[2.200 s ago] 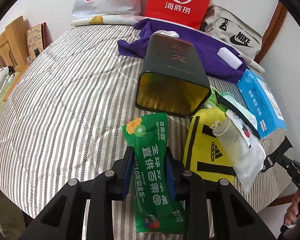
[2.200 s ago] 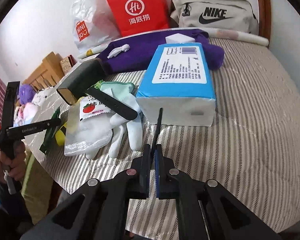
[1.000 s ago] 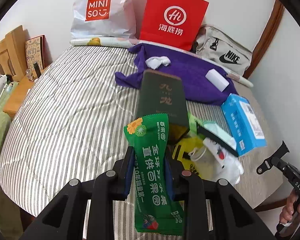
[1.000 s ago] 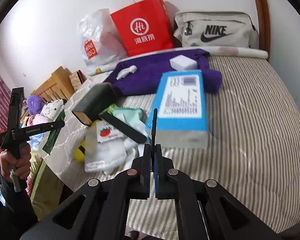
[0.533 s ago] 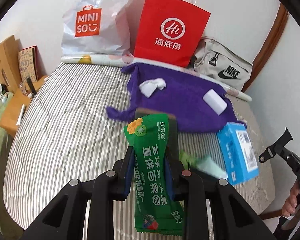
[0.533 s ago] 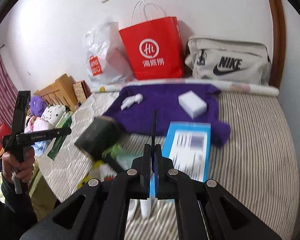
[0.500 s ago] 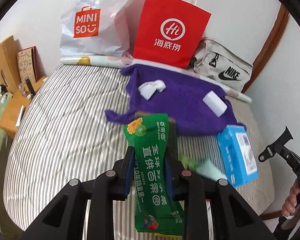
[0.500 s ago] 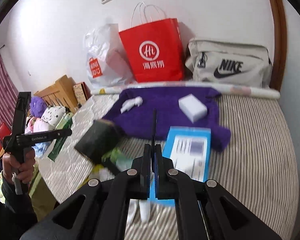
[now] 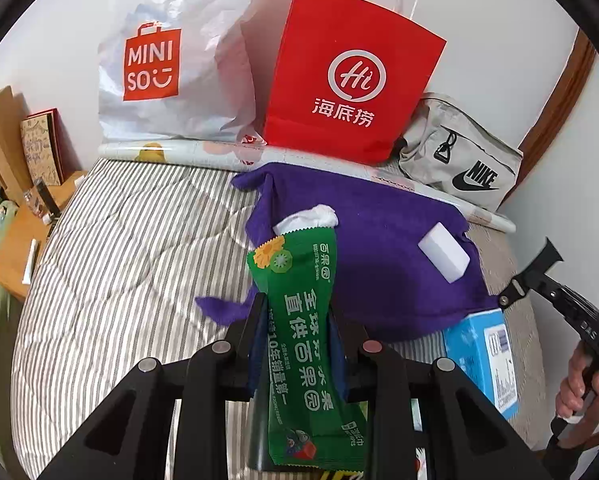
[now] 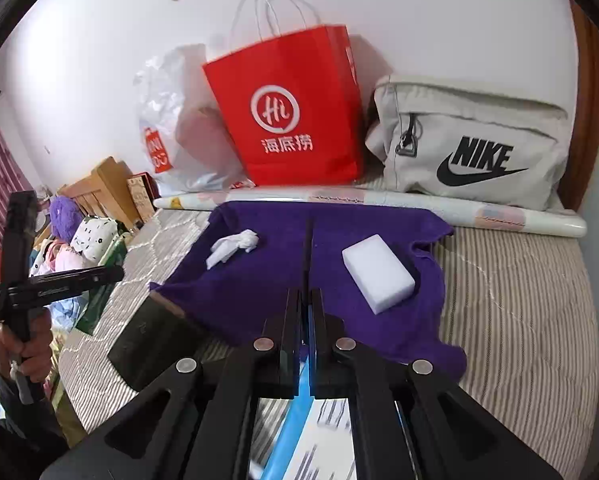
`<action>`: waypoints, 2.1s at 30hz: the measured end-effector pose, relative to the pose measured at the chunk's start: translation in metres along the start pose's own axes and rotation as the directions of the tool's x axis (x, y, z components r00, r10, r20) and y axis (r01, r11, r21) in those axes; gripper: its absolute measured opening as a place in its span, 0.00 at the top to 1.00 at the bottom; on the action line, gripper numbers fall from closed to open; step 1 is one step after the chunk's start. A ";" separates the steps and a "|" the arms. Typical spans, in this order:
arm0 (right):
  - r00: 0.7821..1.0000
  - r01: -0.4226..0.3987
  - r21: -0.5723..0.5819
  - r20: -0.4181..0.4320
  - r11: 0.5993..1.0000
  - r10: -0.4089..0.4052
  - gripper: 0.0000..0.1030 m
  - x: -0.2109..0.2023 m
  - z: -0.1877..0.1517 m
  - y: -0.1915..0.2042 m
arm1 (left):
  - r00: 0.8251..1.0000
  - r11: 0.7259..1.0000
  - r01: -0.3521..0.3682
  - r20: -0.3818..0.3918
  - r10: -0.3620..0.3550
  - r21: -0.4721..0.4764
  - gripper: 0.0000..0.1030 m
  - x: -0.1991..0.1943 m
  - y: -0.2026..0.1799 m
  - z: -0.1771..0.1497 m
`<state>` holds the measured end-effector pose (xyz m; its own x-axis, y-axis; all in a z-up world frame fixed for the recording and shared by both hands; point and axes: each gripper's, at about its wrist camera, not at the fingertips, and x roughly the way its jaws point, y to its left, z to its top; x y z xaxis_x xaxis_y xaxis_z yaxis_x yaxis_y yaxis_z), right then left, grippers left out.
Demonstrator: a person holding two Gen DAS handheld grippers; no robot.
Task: Organize soft objects
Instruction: 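Carry the green snack bag with the left tool toward the purple towel, then lower the snack bag onto the towel and open the left tool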
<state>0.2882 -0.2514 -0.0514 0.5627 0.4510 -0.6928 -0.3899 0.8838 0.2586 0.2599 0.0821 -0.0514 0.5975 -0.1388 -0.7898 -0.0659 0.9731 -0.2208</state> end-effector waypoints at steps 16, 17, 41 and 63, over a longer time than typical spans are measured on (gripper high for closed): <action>0.973 -0.042 0.094 -0.224 0.995 0.062 0.97 0.094 -0.002 -0.034 | 0.997 0.998 0.049 -0.062 -0.052 -0.044 0.75 0.056 0.002 0.036; 0.971 -0.033 0.098 -0.234 0.995 0.055 0.97 0.097 -0.002 -0.036 | 0.996 0.997 0.061 -0.066 -0.064 -0.050 0.75 0.061 0.002 0.040; 0.947 0.009 0.052 -0.320 0.999 0.008 0.66 0.117 0.006 -0.055 | 0.975 0.999 -0.041 -0.216 0.047 0.033 0.72 0.160 -0.018 0.055; 0.957 0.227 -0.008 -0.183 0.974 -0.224 0.49 0.045 -0.008 -0.038 | 0.998 0.996 -0.033 -0.054 0.038 0.080 0.47 0.052 -0.021 0.028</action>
<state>0.3223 -0.2654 -0.0980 0.4926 0.2105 -0.8444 -0.2579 0.9620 0.0894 0.3148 0.0597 -0.0719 0.5508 -0.1118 -0.8271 -0.0219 0.9887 -0.1483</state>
